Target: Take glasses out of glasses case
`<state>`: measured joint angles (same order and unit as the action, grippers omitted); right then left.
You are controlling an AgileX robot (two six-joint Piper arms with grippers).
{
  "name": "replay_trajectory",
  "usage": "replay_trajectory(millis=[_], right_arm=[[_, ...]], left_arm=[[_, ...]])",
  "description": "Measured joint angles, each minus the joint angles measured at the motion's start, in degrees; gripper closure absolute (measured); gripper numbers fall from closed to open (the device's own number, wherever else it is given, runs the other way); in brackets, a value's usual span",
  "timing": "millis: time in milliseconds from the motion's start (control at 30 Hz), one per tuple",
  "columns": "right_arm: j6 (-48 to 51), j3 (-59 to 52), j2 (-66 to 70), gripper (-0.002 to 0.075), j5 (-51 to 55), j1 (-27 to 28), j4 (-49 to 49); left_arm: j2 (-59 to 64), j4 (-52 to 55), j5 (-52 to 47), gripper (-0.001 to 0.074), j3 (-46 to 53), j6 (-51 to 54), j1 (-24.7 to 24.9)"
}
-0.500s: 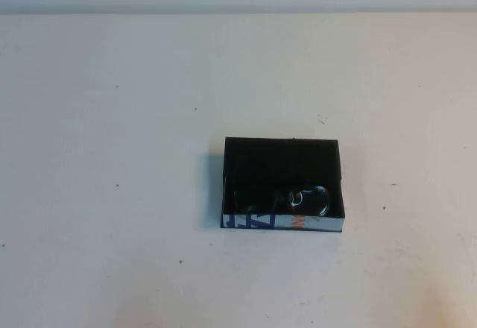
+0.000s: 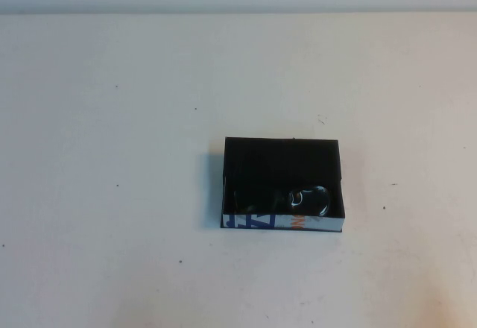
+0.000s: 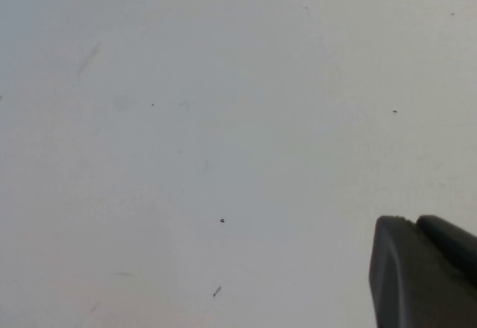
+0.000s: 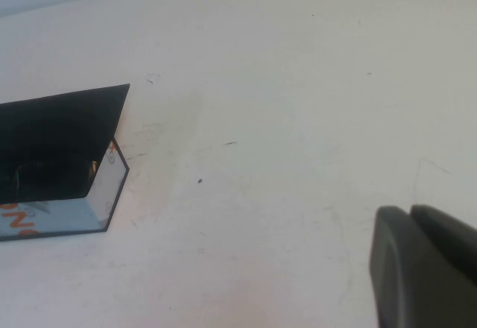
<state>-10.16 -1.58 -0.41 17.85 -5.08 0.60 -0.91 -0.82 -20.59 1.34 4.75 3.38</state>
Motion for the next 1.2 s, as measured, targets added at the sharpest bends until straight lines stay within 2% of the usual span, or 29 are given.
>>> replay_trajectory(millis=[467, 633, 767, 1000, 1200], right_arm=[[0.00, 0.00, 0.00, 0.0743, 0.00, 0.00, 0.00], [0.00, 0.00, 0.00, 0.0743, 0.00, 0.00, 3.43], [0.00, 0.00, 0.00, 0.0743, -0.10, 0.00, 11.50], [0.00, 0.00, 0.00, 0.0743, -2.37, 0.00, 37.99], [0.00, 0.00, 0.00, 0.0743, -3.17, 0.00, 44.49]], left_arm=[[0.00, 0.00, 0.00, 0.0740, 0.00, 0.00, 0.00], [0.00, 0.00, 0.00, 0.0740, 0.00, 0.00, 0.00], [0.00, 0.00, 0.00, 0.0740, 0.00, 0.00, 0.00], [0.00, 0.00, 0.00, 0.0740, 0.00, 0.00, 0.00], [0.00, 0.00, 0.00, 0.0740, 0.00, 0.00, 0.00]])
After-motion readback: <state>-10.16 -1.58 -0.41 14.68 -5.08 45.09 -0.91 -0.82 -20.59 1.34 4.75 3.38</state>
